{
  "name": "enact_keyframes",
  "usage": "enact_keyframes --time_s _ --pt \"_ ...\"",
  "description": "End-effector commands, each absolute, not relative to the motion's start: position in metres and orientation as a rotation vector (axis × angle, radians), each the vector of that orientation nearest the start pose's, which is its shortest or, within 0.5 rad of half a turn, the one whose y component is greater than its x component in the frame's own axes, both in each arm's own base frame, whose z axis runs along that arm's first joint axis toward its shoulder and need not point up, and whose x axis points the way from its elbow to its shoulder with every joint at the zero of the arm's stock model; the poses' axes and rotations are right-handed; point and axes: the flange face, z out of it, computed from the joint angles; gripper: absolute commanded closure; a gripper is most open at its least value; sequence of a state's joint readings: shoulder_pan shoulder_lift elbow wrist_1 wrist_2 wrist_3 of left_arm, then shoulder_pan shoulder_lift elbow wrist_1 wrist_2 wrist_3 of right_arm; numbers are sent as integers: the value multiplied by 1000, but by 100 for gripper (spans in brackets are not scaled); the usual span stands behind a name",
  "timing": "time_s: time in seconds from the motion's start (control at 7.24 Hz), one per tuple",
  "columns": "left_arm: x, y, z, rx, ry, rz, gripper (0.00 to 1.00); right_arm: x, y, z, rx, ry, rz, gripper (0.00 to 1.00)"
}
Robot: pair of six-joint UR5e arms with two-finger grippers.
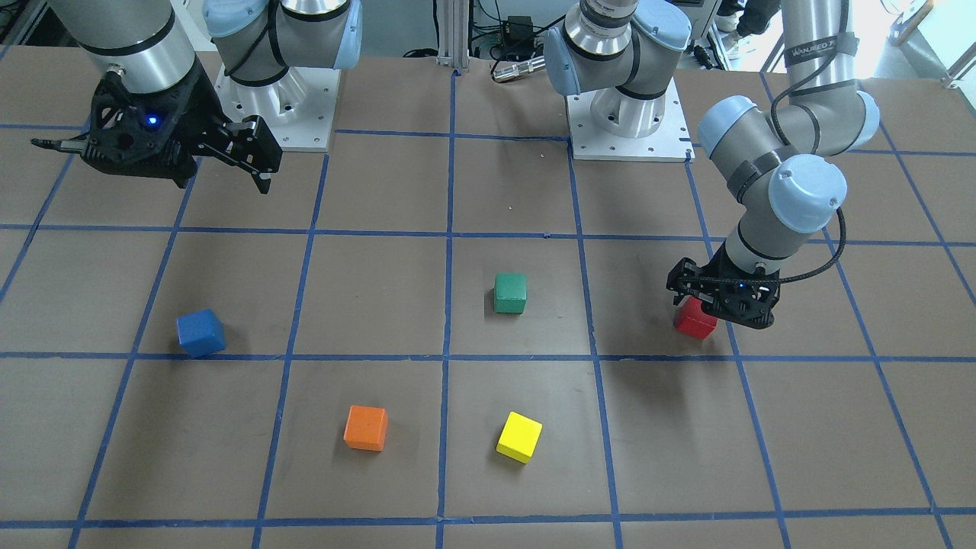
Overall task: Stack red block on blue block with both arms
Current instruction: 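Close the left gripper on the red cube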
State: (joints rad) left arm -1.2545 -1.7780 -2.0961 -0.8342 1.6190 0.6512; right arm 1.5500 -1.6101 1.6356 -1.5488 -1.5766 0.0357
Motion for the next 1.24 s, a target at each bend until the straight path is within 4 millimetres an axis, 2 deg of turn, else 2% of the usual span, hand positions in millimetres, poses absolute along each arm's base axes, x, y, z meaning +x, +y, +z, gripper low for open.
enact_keyframes --time_s 0.0,0.14,0.28,0.55,0.69,0.83,0.97,1.11 --pt "25 -489 194 513 3065 61 0 123 -472 473 89 3146 75 0" --pt "25 -489 186 513 3055 36 0 123 -472 472 89 3146 77 0" --pt "27 -493 182 513 3045 6 6 119 -471 468 86 3185 90 0" --pt "28 -497 182 516 3036 -8 71 116 -470 466 83 3216 98 0" --pt "29 -498 185 504 3026 -13 92 117 -470 466 85 3212 98 0" --pt "20 -498 199 472 3012 -48 95 118 -470 467 86 3199 93 0" --pt "5 -497 210 366 3031 -84 95 118 -470 469 86 3197 80 0" --pt "-37 -495 224 359 3026 -127 95 119 -472 474 87 3194 58 0"
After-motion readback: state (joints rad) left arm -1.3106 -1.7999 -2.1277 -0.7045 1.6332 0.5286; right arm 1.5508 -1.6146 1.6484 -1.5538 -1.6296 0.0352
